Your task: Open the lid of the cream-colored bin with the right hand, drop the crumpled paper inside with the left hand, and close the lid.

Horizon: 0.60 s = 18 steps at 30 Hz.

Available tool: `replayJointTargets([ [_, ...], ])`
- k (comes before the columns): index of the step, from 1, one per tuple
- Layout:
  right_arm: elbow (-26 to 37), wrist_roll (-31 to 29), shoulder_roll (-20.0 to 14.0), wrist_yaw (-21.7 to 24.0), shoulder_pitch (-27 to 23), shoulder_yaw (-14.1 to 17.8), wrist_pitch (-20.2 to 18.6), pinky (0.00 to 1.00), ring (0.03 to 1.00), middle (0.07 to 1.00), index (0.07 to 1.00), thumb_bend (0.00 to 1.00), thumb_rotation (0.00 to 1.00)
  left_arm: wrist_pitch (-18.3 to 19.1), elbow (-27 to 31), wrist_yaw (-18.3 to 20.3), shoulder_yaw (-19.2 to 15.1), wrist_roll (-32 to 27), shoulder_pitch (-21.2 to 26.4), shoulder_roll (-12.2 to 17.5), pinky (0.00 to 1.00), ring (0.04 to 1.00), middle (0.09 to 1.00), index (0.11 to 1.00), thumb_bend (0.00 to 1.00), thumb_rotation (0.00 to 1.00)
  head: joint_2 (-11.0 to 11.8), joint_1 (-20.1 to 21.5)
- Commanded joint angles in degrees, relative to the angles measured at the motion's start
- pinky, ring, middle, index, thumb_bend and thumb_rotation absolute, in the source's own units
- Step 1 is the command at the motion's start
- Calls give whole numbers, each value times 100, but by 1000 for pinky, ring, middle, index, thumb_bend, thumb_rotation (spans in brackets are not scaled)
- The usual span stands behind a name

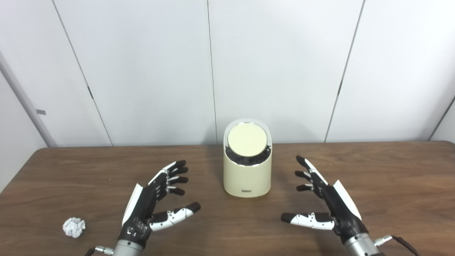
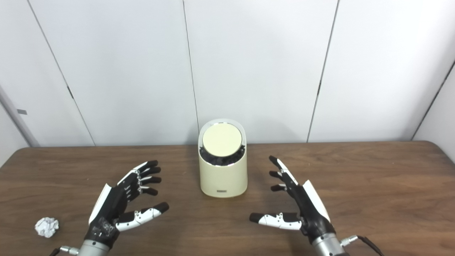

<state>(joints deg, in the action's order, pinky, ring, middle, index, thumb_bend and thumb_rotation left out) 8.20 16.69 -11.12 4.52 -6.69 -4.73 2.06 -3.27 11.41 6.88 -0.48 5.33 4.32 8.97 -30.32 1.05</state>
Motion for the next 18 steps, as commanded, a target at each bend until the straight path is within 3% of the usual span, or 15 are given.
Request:
replayJointTargets([
  [1, 207, -45, 24, -30, -136, 6, 114, 792, 897, 970, 944, 824, 337, -185, 81, -13, -27, -109, 136, 55, 632, 768, 838, 871, 745, 156, -8, 3],
  [11, 209, 18, 11, -50, -144, 2, 122, 793, 894, 971, 951, 830, 318, -263, 55, -57, -39, -92, 138, 59, 659, 767, 835, 869, 746, 181, -7, 3],
  [18, 275, 265, 169, -185, -392, 7, -163, 750, 897, 970, 953, 847, 361, -298, 9, -49, -52, -130, 141, 66, 656, 768, 832, 870, 739, 158, 22, 54],
])
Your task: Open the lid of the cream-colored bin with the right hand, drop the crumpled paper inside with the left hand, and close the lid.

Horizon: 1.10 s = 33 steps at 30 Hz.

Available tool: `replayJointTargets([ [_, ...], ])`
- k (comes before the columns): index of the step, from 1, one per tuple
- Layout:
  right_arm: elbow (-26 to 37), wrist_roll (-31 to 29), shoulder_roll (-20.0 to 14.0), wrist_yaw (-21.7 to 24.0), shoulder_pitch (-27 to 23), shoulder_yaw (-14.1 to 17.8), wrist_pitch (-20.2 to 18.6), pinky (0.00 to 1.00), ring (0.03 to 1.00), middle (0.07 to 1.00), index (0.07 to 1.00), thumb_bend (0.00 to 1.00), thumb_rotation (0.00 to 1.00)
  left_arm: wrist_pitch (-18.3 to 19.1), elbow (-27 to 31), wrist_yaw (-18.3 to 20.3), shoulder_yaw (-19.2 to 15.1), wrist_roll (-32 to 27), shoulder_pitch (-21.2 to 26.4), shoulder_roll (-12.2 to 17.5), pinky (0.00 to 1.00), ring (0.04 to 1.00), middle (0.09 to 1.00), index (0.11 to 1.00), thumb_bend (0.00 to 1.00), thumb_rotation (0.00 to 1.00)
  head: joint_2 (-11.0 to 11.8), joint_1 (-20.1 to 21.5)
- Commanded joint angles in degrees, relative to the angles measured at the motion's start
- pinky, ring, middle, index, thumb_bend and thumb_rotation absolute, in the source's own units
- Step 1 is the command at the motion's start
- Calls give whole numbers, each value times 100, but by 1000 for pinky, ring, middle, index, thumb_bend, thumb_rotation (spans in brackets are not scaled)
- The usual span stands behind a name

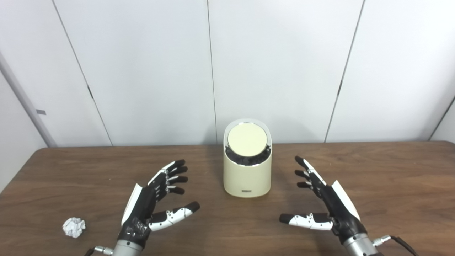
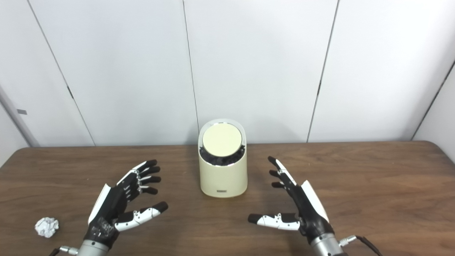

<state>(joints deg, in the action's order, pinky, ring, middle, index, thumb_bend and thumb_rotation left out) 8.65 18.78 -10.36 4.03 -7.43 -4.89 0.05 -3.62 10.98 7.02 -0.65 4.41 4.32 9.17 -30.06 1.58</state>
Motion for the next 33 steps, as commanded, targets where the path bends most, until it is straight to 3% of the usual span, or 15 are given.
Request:
replayJointTargets([
  [1, 245, 129, 138, -167, -402, 18, -40, 761, 899, 969, 953, 840, 361, -269, 51, -64, -34, -37, 141, 43, 656, 766, 830, 868, 739, 158, -4, 2],
  [9, 55, 705, 240, -237, -1193, -58, -499, 798, 905, 943, 975, 858, 408, -286, 69, -72, -20, 3, 107, 38, 633, 760, 828, 866, 737, 160, 23, 10],
  [19, -151, 849, 243, -161, -1872, -97, -860, 793, 911, 931, 990, 847, 361, -290, 77, -60, -15, -51, 83, 15, 626, 763, 832, 859, 736, 143, 44, 6],
  [26, -343, 917, 213, -56, -2305, -190, -1146, 737, 897, 932, 976, 846, 372, -307, 87, -88, -12, 6, 48, 7, 629, 761, 833, 865, 733, 152, 59, -24],
  [33, -698, 1012, 166, -91, -2662, -297, -1124, 705, 880, 927, 976, 825, 354, -317, 81, -63, 4, -28, 24, 8, 644, 764, 834, 862, 728, 141, 83, -14],
])
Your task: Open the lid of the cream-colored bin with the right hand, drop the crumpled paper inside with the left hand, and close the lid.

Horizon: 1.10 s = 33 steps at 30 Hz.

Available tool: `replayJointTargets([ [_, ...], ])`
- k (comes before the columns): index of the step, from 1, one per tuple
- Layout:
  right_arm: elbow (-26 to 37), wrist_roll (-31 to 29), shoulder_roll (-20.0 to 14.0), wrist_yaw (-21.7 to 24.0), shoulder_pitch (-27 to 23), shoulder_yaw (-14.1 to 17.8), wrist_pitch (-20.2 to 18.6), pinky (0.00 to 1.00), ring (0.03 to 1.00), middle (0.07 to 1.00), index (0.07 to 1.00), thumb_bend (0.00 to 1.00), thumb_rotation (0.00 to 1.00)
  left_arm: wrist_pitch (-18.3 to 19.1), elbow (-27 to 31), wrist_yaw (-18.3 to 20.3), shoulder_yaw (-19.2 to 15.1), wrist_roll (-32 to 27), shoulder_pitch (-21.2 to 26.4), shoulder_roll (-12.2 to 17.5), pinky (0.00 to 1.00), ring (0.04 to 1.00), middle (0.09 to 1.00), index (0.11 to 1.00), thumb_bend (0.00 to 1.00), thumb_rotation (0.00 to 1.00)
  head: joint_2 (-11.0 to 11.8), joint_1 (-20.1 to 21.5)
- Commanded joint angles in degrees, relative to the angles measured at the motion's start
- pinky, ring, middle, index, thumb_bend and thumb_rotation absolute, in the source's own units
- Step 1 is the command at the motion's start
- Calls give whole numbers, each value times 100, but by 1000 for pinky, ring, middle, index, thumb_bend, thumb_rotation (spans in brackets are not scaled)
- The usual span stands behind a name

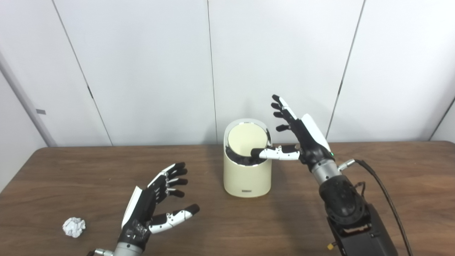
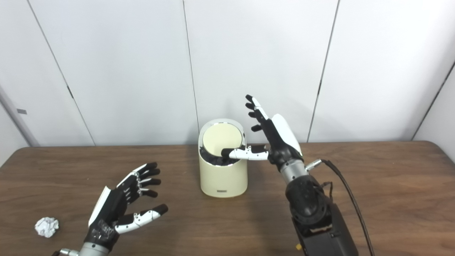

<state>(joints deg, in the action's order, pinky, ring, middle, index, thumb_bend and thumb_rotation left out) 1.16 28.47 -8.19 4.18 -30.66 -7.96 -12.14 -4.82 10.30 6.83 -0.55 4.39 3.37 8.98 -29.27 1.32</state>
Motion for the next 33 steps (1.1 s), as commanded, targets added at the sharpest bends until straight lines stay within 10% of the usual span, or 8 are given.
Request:
replayJointTargets([
  [1, 6, 54, -50, -118, -377, 4, 98, 698, 874, 924, 973, 827, 350, -194, 156, -43, -1, -15, 118, 28, 644, 763, 833, 863, 728, 144, -2, 6],
  [33, -1021, 478, -33, -354, -1057, -383, -60, 726, 878, 922, 945, 833, 315, -189, 183, -23, 9, -58, 99, 35, 649, 767, 833, 862, 726, 141, -41, -4],
])
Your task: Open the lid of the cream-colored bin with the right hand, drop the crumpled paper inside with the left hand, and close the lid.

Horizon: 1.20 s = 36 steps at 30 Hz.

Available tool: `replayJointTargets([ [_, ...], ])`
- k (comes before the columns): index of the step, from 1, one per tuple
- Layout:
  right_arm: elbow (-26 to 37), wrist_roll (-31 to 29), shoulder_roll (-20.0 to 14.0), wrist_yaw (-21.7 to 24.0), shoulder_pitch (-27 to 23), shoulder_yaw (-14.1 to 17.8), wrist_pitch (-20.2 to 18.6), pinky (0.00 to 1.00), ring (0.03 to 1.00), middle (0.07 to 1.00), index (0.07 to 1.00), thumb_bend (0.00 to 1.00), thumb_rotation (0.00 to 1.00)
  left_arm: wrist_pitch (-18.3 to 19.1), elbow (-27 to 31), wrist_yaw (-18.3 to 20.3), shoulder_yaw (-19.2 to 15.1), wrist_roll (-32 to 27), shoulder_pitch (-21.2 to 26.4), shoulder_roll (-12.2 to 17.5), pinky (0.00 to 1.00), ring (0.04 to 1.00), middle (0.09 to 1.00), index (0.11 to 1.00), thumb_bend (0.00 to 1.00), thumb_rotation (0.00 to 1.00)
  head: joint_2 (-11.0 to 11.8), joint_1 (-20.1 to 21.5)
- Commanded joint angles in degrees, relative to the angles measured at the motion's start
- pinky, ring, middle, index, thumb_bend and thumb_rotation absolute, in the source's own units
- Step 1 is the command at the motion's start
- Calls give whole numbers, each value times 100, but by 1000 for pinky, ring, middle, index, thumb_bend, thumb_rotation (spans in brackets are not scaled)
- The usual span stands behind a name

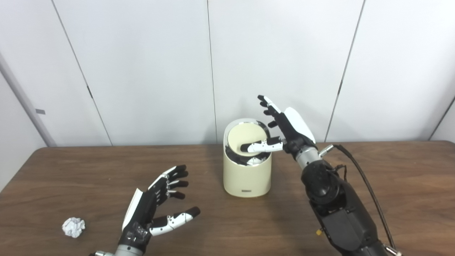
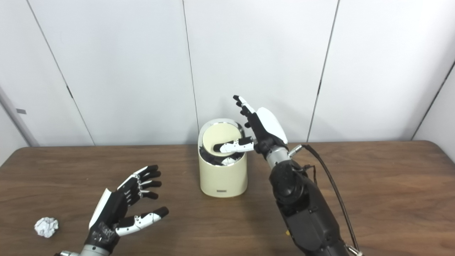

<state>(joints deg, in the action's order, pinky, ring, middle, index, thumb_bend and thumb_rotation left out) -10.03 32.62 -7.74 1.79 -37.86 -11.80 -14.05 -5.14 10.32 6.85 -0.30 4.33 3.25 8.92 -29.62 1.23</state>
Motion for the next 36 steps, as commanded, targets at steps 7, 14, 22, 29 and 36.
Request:
replayJointTargets([
  [7, 47, 224, -185, -125, -326, -131, 137, 711, 866, 914, 942, 853, 234, -145, 201, -27, -17, -50, 103, 32, 646, 764, 830, 857, 735, 153, -43, 20],
  [14, 9, 636, -390, -279, -307, -395, 287, 640, 824, 903, 935, 861, 112, -114, 259, -5, -29, -115, 99, 36, 644, 763, 833, 857, 729, 147, -89, 14],
  [22, -26, 1062, -550, -382, -210, -670, 255, 702, 831, 913, 921, 840, 0, -150, 253, 17, -28, -116, 78, 62, 640, 761, 828, 857, 723, 146, -125, 14],
  [29, 36, 1098, -537, -364, -140, -690, 157, 734, 850, 922, 913, 825, 0, -126, 274, 18, -27, -92, 63, 74, 643, 761, 827, 857, 718, 134, -136, 17],
  [36, 344, 438, -413, -192, -105, -279, 181, 696, 858, 916, 921, 742, 196, -164, 236, 25, -18, -96, 74, 73, 640, 758, 821, 854, 717, 131, -117, 26],
])
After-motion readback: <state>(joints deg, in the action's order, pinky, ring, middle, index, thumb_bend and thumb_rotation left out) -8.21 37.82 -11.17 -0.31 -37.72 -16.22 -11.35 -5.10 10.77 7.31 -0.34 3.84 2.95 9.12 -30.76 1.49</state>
